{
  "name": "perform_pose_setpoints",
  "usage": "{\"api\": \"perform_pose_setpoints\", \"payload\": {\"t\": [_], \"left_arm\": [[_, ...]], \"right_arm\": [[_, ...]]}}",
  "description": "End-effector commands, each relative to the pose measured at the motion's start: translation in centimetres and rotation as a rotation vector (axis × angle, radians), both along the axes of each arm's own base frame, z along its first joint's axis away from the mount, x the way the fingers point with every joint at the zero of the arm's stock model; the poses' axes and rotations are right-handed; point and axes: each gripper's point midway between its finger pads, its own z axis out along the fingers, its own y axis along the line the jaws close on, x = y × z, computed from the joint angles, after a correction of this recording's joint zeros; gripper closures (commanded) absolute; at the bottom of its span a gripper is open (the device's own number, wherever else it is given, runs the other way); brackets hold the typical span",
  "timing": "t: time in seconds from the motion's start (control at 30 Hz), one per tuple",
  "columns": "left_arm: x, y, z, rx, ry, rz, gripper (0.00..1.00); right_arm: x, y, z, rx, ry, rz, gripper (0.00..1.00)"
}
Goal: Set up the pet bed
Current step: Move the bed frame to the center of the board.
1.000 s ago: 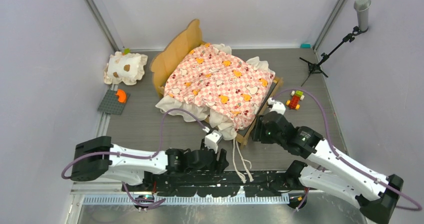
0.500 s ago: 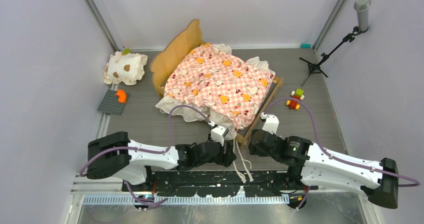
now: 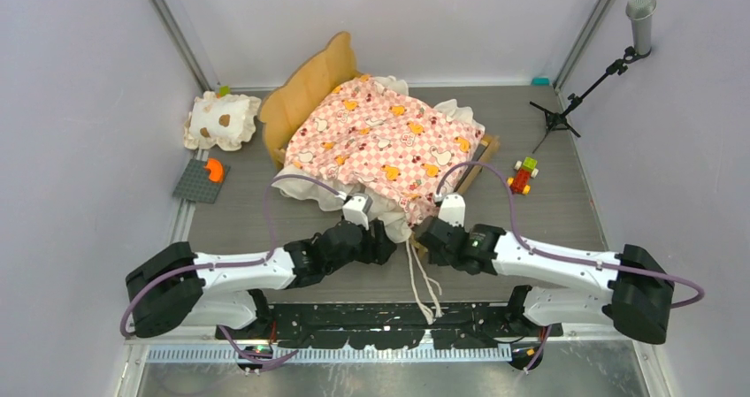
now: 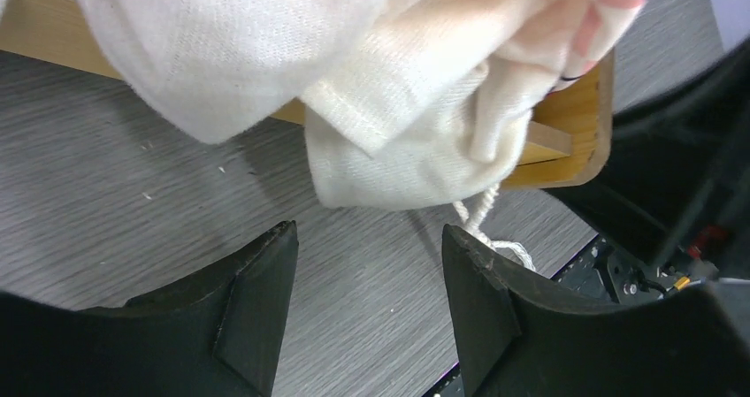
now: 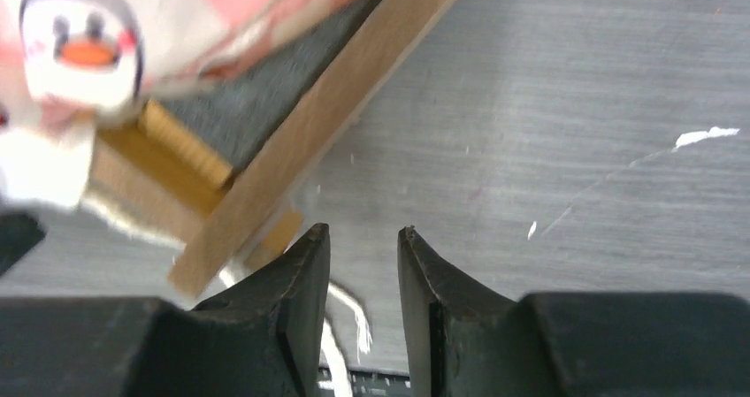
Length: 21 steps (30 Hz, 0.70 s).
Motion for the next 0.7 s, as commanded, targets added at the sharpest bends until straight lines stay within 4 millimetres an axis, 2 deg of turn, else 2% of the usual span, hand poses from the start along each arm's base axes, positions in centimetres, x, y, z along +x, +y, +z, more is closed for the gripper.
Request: {"api": "perform_pose_setpoints", "payload": {"t": [0.0, 0.1, 0.2, 0.33, 0.47, 0.57, 0.67], "left_arm": [[0.8, 1.6, 1.0, 0.023, -0.026, 0.016, 0.38], [1.0, 2.5, 1.3, 0.015, -0.033, 0.023, 0.38], [1.1, 3.2, 1.3, 0.031, -0.044, 0.023, 0.38], [0.8, 3.0, 1.3, 0.026, -0.039, -0.011, 0.38], [0.6, 2.6, 0.9, 0.034, -0.044, -0.049, 0.38], [1.7, 2.7, 0.3, 0.080, -0.033, -0.034, 0.45], [4.0, 2.3, 0.0, 0.089, -0.007, -0.014, 0.49]], "right_arm": [[6.0, 2.0, 3.4, 0.085, -0.149, -0.098, 0.61], [7.2, 2.0, 3.8, 0.125, -0.153, -0.109, 0.62], [7.5, 2.0, 4.3, 0.140, -0.141, -0.083, 0.61], [5.9, 1.5, 4.1, 0.141, -0.090, -0.041, 0.61], [2.9, 1.9, 2.8, 0.229, -0.025, 0.067, 0.60], [2.8, 1.4, 3.0, 0.246, -0.051, 0.058, 0.60], [3.9, 0.6, 3.3, 0.193, -0.078, 0.007, 0.60]]}}
